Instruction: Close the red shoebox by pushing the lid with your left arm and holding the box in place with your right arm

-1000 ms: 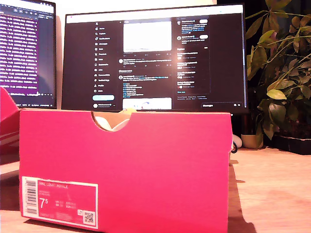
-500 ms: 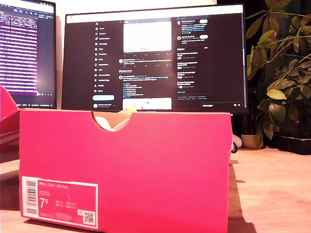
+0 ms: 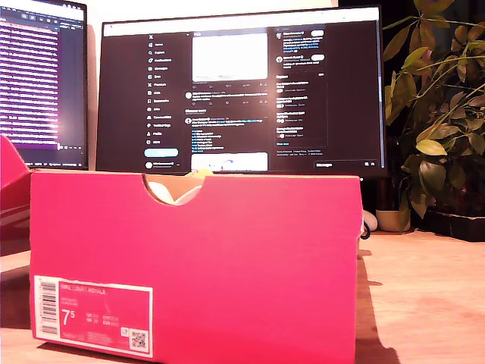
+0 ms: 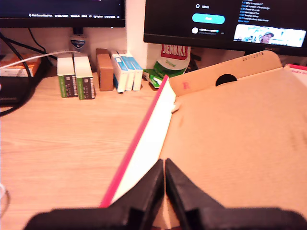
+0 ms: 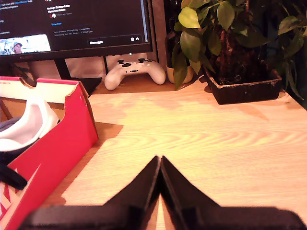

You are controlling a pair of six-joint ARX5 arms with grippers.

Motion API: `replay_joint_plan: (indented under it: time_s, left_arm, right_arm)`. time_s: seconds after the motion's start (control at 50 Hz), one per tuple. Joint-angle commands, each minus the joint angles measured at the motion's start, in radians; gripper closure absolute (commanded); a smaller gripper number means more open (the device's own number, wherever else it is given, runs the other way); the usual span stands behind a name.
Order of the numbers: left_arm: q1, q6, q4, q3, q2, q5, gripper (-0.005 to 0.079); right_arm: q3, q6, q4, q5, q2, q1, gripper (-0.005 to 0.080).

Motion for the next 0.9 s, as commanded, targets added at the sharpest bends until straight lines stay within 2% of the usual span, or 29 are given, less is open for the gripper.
replay_joint_plan:
  time_s: [0.0, 0.06, 0.08, 0.16, 0.38, 0.6, 0.68, 0.88]
  left_arm:
    - [-0.004, -0.052, -0.010, -0.030, -0.008, 0.010, 0.0761]
    - [-0.004, -0.052, 0.005, -0.025, -0.008, 0.032, 0.0761]
    - [-0.004, -0.109, 0.012, -0.022, -0.008, 0.042, 0.0761]
    - [-0.004, -0.131, 0.040, 0.004, -0.008, 0.073, 0.0761]
    - [0.001, -0.192, 0.033, 0.112, 0.027, 0.080, 0.0761]
    - [0.022, -0.196, 0.015, 0.187, 0.183, 0.157, 0.0761]
    - [0.040, -0.192, 0.015, 0.210, 0.251, 0.188, 0.0761]
    - [0.127, -0.164, 0.016, 0.261, 0.416, 0.304, 0.0761]
  right_arm:
    - [-0.013, 0.030, 0.037, -0.009, -0.006, 0.006, 0.0764]
    - [-0.003, 0.077, 0.065, -0.044, -0.006, 0.006, 0.0764]
    - [0.006, 0.085, 0.069, -0.060, -0.006, 0.006, 0.0764]
    - [0.047, 0.116, 0.068, -0.115, -0.006, 0.006, 0.0764]
    - [0.155, 0.174, -0.003, -0.172, 0.049, 0.005, 0.0764]
    - [0.219, 0.205, -0.011, -0.283, 0.225, 0.006, 0.0764]
    - [0.227, 0.205, 0.007, -0.355, 0.304, 0.005, 0.0764]
    - [0.232, 0.205, 0.081, -0.506, 0.509, 0.006, 0.0764]
